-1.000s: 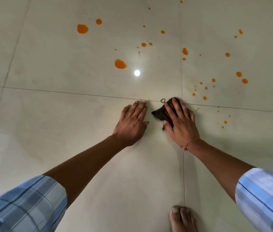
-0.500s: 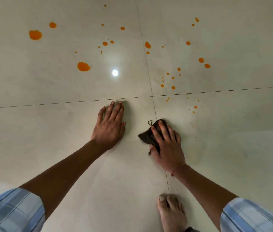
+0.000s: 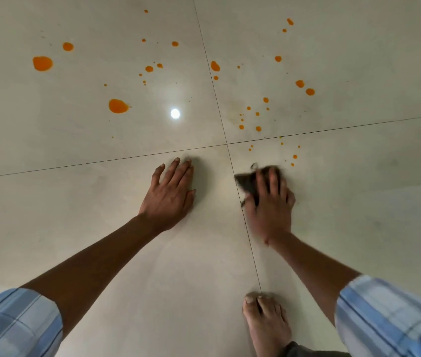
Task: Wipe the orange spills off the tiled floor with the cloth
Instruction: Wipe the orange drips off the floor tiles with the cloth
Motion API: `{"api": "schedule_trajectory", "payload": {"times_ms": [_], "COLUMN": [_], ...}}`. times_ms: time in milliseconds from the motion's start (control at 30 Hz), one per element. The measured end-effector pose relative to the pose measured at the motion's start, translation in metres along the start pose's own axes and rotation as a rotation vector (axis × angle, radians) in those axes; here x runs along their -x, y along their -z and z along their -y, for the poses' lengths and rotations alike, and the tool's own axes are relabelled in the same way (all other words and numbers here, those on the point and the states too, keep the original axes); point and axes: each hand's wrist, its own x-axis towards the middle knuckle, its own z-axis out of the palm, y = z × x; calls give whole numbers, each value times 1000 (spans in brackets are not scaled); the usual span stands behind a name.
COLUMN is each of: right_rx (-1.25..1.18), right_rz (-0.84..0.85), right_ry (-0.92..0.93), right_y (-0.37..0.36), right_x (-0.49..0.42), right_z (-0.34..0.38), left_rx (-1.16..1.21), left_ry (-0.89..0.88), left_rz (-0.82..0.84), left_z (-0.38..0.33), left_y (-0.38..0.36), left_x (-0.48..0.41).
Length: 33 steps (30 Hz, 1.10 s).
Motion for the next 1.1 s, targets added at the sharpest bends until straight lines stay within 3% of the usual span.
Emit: {"api": "schedule_trajectory", "payload": {"times_ms": [67, 200, 233, 300, 400, 567, 667, 767, 833, 967, 1033, 1100], "right_rx": [-53, 33, 18, 5, -34, -7, -42, -93, -70, -38, -40, -53], "right_rz": [-36, 58, 75, 26, -41, -5, -43, -89, -102, -48, -23, -65], "right_ry": [-103, 295, 273, 61, -200, 99, -109, -313, -194, 292, 279, 41], "right_y": [4, -3, -1, 4, 7, 1, 7, 16, 16, 8, 10, 14], "right_x": [-25, 18, 23, -1, -55, 1, -18, -101, -125, -65, -60, -89], "right_z": [24, -2, -23, -52, -42, -56, -87, -60, -22, -12, -43, -47], "left_rx": [-7, 8, 8, 20, 14, 11, 13, 36, 71, 262, 353, 374], "left_ry": [-24, -70, -90, -160, -214, -195, -207, -199, -187, -151, -135, -131], "left_rz": [6, 30, 46, 80, 94, 116, 117, 103, 80, 27, 49, 137], "left_z": [-3, -19, -26, -41, -53, -55, -56, -55, -54, -51, -46, -43], "left_y": [0, -2, -2, -4, -12, -14, -12, -13, -14, -11, -8, -5], "left_x": [-7, -29, -34, -47, -62, -67, -67, -67, -67, -68, -69, -73]}}
